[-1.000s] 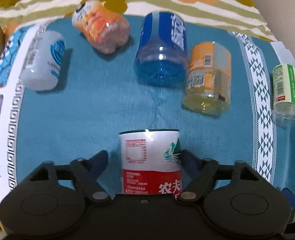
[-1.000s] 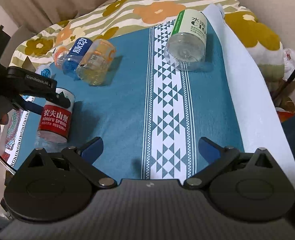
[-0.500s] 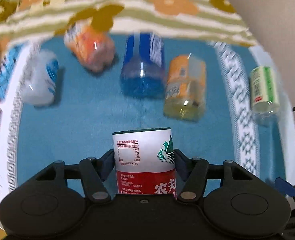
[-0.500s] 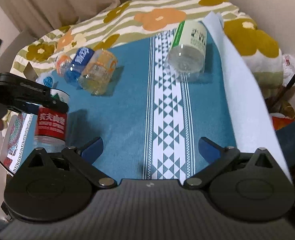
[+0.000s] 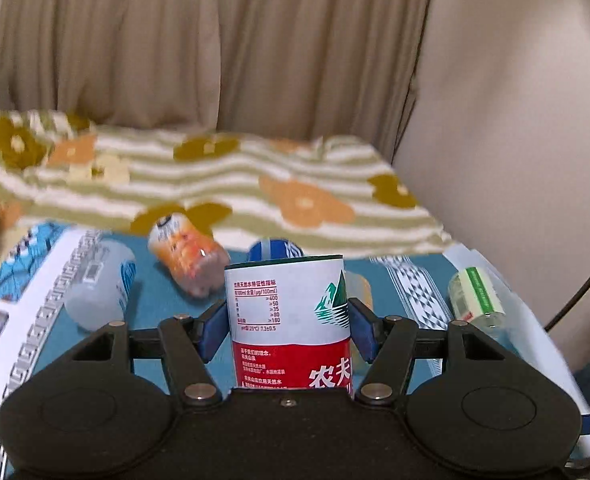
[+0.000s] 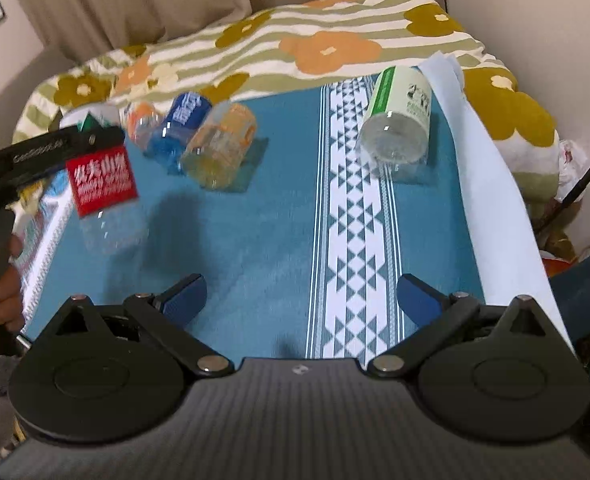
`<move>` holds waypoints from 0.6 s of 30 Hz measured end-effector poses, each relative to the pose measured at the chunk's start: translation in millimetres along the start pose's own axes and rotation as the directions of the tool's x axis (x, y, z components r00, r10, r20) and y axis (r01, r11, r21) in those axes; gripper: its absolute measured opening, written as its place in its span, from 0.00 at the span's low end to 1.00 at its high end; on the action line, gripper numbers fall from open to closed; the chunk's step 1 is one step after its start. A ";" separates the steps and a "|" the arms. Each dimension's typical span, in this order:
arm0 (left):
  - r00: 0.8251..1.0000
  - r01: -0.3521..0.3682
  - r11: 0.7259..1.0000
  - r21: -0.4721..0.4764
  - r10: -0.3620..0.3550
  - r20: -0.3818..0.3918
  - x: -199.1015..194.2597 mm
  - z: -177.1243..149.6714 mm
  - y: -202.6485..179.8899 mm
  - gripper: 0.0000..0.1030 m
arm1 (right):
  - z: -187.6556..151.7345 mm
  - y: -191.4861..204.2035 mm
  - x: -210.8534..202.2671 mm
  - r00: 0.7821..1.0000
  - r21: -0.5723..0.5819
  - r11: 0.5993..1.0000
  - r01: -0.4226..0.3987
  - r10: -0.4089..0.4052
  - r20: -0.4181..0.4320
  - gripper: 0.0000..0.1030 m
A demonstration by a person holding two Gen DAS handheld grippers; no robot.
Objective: Flip cup upright
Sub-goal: 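Grasp the bottle's base with the left gripper while the right gripper releases the neck, then rotate the bottle base-down with the left gripper and set it on the cloth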
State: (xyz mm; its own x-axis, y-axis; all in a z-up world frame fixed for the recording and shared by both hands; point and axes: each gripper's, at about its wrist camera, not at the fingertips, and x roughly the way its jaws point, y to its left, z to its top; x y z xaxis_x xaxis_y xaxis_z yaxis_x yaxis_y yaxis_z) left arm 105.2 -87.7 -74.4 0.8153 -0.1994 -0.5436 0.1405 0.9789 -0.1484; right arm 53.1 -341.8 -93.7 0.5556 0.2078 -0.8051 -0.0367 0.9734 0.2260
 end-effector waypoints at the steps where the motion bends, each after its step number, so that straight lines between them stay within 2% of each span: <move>1: 0.999 0.001 1.000 0.017 -0.002 0.032 -1.1 -4.1 1.5 0.65 | -2.8 2.4 1.4 1.000 -0.011 1.000 0.007 -0.007 -0.006 1.00; 6: 0.989 0.001 0.995 0.095 -0.015 0.146 -6.2 -25.0 3.0 0.65 | -13.6 12.7 11.4 0.999 -0.041 0.999 0.027 -0.028 -0.041 1.00; 18: 0.974 -0.011 0.987 0.158 -0.025 0.226 -12.1 -64.2 3.2 0.66 | -29.0 37.3 21.5 0.997 -0.109 0.993 0.047 -0.054 -0.060 1.00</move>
State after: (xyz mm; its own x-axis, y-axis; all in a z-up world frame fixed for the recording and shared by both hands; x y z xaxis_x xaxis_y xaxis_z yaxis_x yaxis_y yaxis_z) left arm 59.8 -84.9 -121.3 0.9174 -0.2090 -0.3388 0.2185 0.9758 -0.0103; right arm 39.7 -298.3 -118.5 0.5057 0.1606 -0.8476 -0.1010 0.9868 0.1268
